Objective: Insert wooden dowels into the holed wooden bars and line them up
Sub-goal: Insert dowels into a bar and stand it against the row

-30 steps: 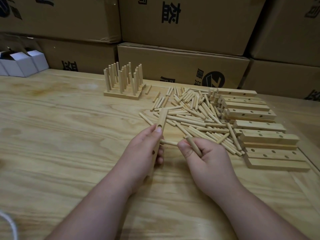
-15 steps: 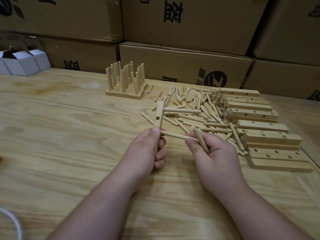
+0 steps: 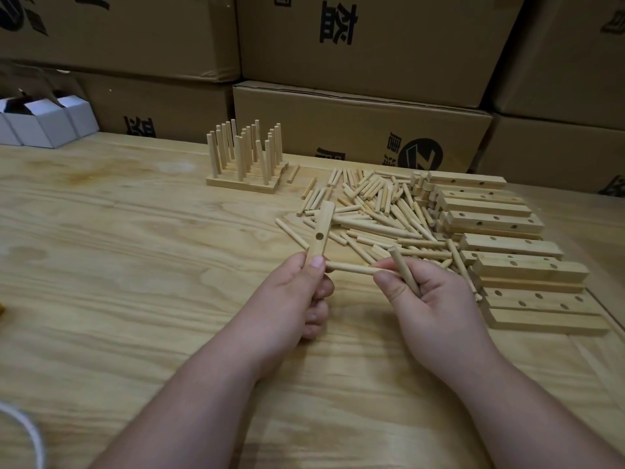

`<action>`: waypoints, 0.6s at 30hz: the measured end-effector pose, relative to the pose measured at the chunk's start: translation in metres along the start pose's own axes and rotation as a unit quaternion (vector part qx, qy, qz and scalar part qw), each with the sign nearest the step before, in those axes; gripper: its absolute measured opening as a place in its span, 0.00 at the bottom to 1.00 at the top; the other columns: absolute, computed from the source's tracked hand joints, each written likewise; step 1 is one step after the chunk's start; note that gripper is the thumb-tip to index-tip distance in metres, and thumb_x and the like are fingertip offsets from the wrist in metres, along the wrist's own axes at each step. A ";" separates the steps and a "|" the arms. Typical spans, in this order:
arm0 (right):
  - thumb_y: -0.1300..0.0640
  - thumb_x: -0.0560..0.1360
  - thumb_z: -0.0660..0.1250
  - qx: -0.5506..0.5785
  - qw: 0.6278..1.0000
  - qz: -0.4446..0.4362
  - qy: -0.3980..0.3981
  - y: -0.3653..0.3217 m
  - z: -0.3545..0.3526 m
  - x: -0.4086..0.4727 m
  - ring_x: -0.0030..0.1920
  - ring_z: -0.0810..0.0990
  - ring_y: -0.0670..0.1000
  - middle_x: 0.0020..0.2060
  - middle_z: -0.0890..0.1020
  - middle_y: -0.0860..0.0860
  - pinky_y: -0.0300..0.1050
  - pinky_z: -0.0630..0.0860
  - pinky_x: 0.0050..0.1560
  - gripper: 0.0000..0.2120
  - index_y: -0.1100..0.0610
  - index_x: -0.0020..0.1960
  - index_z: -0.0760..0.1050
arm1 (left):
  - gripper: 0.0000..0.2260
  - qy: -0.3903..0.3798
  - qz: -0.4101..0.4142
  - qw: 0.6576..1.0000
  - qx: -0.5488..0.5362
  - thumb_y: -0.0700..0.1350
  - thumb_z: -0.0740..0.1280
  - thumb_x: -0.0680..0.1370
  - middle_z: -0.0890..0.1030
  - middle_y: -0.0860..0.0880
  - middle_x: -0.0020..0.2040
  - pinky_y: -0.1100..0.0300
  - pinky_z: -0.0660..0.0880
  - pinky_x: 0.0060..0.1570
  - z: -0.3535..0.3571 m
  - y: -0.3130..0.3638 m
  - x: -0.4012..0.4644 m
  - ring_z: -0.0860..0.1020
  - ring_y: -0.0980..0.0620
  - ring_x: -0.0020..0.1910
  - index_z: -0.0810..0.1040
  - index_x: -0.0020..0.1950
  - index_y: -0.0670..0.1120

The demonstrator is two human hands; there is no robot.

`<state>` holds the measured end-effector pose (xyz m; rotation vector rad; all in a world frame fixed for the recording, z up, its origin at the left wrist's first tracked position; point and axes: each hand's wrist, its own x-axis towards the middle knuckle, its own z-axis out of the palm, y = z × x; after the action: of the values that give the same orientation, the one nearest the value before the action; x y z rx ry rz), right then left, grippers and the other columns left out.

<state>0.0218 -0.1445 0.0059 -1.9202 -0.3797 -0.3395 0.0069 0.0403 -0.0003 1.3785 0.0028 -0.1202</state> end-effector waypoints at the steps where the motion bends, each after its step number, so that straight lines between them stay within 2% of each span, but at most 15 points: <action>1: 0.60 0.75 0.72 -0.002 1.000 0.001 -0.001 0.000 -0.001 0.000 0.44 0.80 0.34 0.41 0.83 0.35 0.23 0.69 0.43 0.10 0.45 0.44 0.81 | 0.11 -0.004 0.001 1.000 0.005 0.51 0.56 0.86 0.69 0.52 0.36 0.62 0.61 0.26 0.000 0.000 0.000 0.64 0.54 0.29 0.71 0.53 0.45; 10: 0.60 0.76 0.72 0.019 1.000 0.003 -0.003 -0.004 0.006 -0.006 0.44 0.81 0.37 0.41 0.84 0.38 0.25 0.71 0.43 0.11 0.43 0.44 0.81 | 0.11 -0.003 0.002 1.000 -0.025 0.51 0.56 0.86 0.69 0.50 0.35 0.60 0.60 0.27 -0.001 -0.002 0.000 0.64 0.53 0.30 0.70 0.48 0.47; 18: 0.61 0.76 0.72 0.013 1.000 0.007 0.000 -0.002 0.000 -0.006 0.42 0.80 0.35 0.42 0.84 0.40 0.23 0.70 0.42 0.10 0.45 0.44 0.81 | 0.10 -0.025 0.007 1.000 0.006 0.51 0.56 0.86 0.69 0.52 0.34 0.60 0.60 0.28 -0.002 -0.002 -0.001 0.64 0.54 0.30 0.69 0.53 0.46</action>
<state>0.0155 -0.1440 0.0051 -1.8964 -0.3689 -0.3227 0.0064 0.0422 -0.0023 1.3868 -0.0498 -0.1429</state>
